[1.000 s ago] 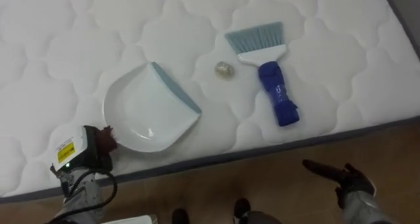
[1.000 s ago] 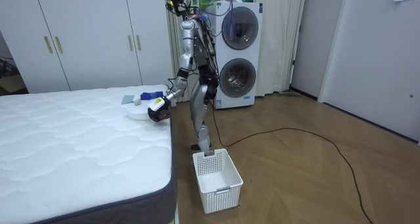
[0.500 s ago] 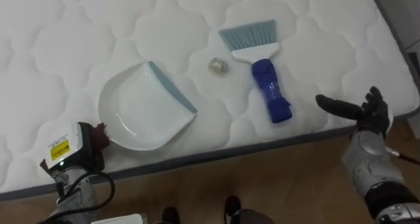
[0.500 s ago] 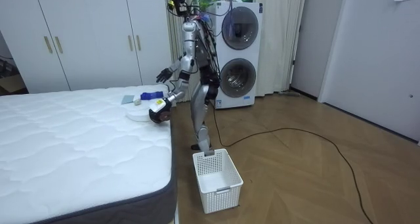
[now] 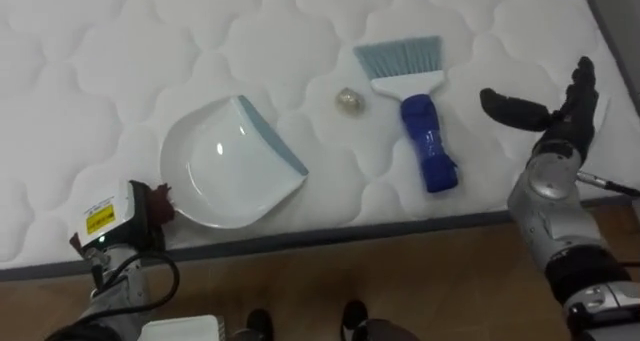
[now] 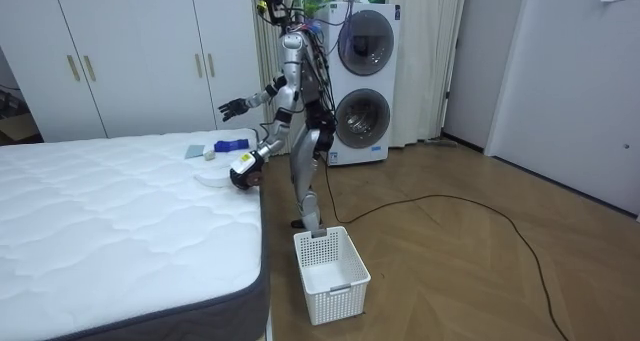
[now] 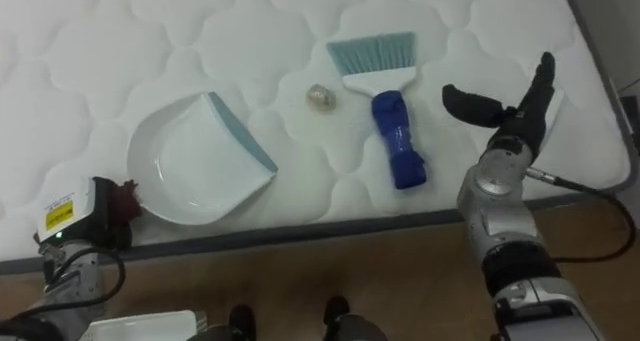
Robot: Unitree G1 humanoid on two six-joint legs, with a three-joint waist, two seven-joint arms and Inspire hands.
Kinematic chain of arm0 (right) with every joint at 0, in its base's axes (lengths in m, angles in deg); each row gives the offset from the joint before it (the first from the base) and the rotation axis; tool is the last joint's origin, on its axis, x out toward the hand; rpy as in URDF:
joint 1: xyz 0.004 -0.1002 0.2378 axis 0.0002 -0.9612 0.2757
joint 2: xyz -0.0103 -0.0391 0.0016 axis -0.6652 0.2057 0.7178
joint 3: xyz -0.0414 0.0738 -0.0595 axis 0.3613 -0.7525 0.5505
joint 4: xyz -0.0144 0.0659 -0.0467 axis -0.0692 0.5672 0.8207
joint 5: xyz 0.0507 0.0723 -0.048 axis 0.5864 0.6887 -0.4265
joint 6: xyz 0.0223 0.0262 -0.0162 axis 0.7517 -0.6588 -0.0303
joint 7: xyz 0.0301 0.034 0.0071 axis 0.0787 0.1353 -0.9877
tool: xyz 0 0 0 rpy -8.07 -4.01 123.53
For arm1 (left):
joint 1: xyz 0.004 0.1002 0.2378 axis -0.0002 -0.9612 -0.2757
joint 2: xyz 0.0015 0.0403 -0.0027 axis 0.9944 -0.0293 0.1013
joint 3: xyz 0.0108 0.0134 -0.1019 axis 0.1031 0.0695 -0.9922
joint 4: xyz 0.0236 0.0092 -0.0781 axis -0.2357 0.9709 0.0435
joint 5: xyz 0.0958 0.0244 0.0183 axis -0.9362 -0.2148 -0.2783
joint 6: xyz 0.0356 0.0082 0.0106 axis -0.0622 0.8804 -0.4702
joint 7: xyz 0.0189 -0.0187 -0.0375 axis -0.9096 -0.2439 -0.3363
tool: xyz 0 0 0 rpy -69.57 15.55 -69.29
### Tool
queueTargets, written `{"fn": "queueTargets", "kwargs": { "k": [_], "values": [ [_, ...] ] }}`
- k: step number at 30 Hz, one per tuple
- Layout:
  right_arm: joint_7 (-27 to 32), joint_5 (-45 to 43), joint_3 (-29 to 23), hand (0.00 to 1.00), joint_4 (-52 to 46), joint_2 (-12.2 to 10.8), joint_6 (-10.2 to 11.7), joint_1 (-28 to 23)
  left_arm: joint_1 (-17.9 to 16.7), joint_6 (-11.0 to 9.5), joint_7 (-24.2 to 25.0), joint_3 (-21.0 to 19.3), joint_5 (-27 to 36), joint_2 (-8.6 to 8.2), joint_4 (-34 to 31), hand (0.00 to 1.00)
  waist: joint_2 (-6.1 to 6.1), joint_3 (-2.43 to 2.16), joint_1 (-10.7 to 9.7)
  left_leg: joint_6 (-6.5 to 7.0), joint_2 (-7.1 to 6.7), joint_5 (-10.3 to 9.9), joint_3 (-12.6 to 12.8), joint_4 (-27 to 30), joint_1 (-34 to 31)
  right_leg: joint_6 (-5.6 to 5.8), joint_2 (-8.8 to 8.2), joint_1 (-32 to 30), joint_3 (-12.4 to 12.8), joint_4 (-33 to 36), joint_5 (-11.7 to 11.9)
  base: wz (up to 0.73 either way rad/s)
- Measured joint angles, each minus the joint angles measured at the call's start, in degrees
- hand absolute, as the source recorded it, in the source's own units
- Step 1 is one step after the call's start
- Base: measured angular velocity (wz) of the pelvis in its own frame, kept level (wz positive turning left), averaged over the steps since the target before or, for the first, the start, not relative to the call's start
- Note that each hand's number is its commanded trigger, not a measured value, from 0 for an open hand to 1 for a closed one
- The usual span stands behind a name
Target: Clean bed
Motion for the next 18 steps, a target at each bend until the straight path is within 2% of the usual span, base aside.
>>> {"fn": "queueTargets", "kwargs": {
  "k": [1,3,5,7,12,15,18],
  "values": [
    [0.1,-0.23,0.76,0.0,0.18,0.01,0.05,0.46,0.65,0.02,0.45,0.38,0.0,0.03,0.0,1.0,-0.08,0.34,0.23,0.0,-0.12,0.0,-0.03,0.1,-0.07,0.04,-0.13,-0.05,-0.01,0.24,-0.37,0.11],
    [-0.03,-0.21,2.18,0.0,1.02,0.03,0.49,0.8,1.52,-0.01,0.8,0.88,0.04,0.04,-0.25,1.0,-0.05,0.66,0.73,0.0,-0.15,-0.01,-0.41,0.32,-0.61,0.03,-0.12,-0.34,-0.3,0.31,-0.54,0.09],
    [-1.09,-0.04,3.46,0.0,2.95,0.01,0.67,0.79,2.14,-0.14,1.28,0.91,0.01,-0.04,-0.56,1.0,0.02,0.72,1.32,-0.01,-0.11,-0.02,-0.83,0.56,-1.31,-0.04,-0.09,-0.75,-0.62,0.46,-0.57,0.12],
    [-3.21,1.52,4.73,0.0,5.77,-0.08,0.63,0.79,2.29,-1.1,1.56,1.02,-0.03,-0.04,-0.59,1.0,0.2,0.89,1.62,-0.01,-0.02,-0.02,-0.87,0.72,-1.71,-0.04,-0.03,-0.83,-0.69,0.6,-0.56,0.14],
    [-6.37,3.36,4.72,0.0,9.21,-0.09,0.56,0.8,2.38,-1.32,2.41,1.48,-0.02,-0.02,-1.54,1.0,0.54,1.1,1.98,0.02,-0.13,-0.05,-1.16,0.61,-2.09,-0.05,-0.2,-0.87,-1.27,0.38,-0.58,0.07],
    [-8.77,3.53,4.7,0.0,9.27,0.08,0.54,0.82,2.83,-1.37,2.95,1.47,0.09,0.0,-1.95,1.0,1.4,1.6,1.82,0.02,-0.18,-0.06,-1.68,0.89,-2.63,-0.08,-0.22,-0.98,-1.67,0.38,-0.59,0.07],
    [-10.88,3.69,4.78,0.0,9.43,0.06,0.48,0.78,2.83,-1.42,3.2,2.1,0.06,-0.04,-2.27,1.0,2.35,1.58,1.87,0.02,-0.25,-0.06,-1.86,0.96,-2.73,-0.09,-0.32,-0.99,-2.21,0.47,-0.6,0.03]
  ]
}}
